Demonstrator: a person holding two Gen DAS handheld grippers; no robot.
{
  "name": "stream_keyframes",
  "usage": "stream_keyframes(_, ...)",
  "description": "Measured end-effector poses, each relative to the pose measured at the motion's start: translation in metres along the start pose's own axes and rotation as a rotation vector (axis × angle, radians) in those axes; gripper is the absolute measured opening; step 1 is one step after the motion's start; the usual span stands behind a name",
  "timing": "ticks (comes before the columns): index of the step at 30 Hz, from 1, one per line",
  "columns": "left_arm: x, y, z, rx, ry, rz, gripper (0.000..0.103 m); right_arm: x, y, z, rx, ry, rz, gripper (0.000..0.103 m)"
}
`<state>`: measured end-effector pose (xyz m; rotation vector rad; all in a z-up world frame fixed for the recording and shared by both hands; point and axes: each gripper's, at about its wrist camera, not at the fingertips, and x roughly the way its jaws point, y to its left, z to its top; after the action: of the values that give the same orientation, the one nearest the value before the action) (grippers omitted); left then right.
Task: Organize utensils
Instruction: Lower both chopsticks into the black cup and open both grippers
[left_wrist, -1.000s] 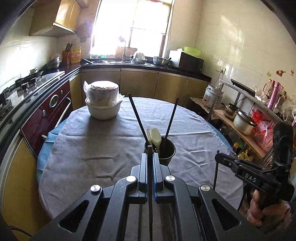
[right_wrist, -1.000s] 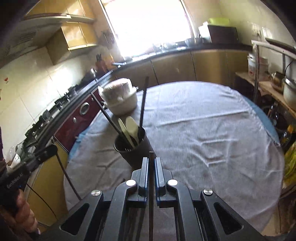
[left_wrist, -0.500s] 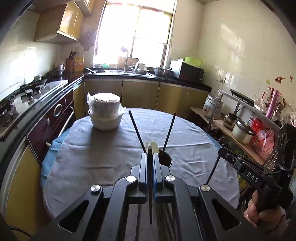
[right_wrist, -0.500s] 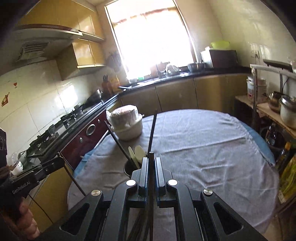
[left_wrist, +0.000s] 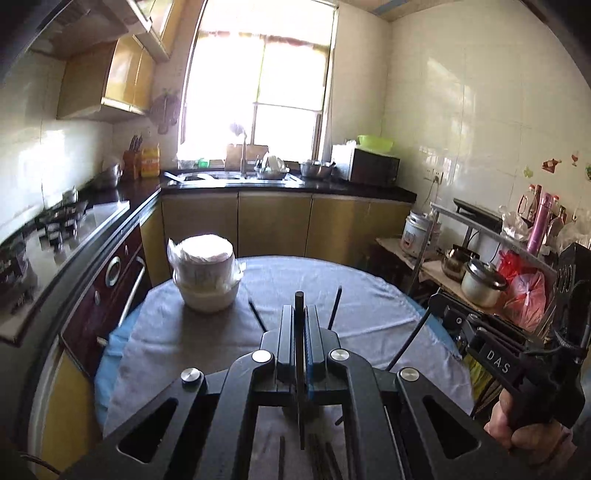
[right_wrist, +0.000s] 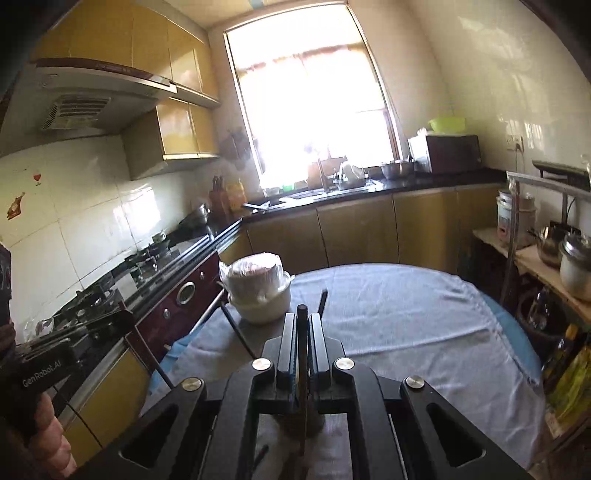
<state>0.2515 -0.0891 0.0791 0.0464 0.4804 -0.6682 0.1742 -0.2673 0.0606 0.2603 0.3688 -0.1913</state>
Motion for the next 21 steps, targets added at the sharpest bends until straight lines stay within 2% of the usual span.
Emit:
stream_keyframes(7, 0.01, 0.001, 0.049, -0.008, -0.054, 0.011, 0.004, 0.007, 0.017, 0.045, -0.039, -0.035, 0.0, 0.006)
stream_keyframes(11, 0.026, 0.003, 0.059, -0.046, -0.084, 0.006, 0.004, 0.021, 0.027, 0.063, -0.063, -0.05, -0.007, 0.006)
stream_keyframes(14, 0.045, 0.005, 0.051, -0.08, -0.074, 0.015, 0.004, 0.041, 0.03, 0.062, -0.065, -0.021, -0.014, 0.006)
stream_keyframes(21, 0.09, 0.026, 0.005, -0.184, 0.04, 0.024, 0.004, 0.073, 0.013, 0.027, -0.042, 0.081, -0.02, 0.006)
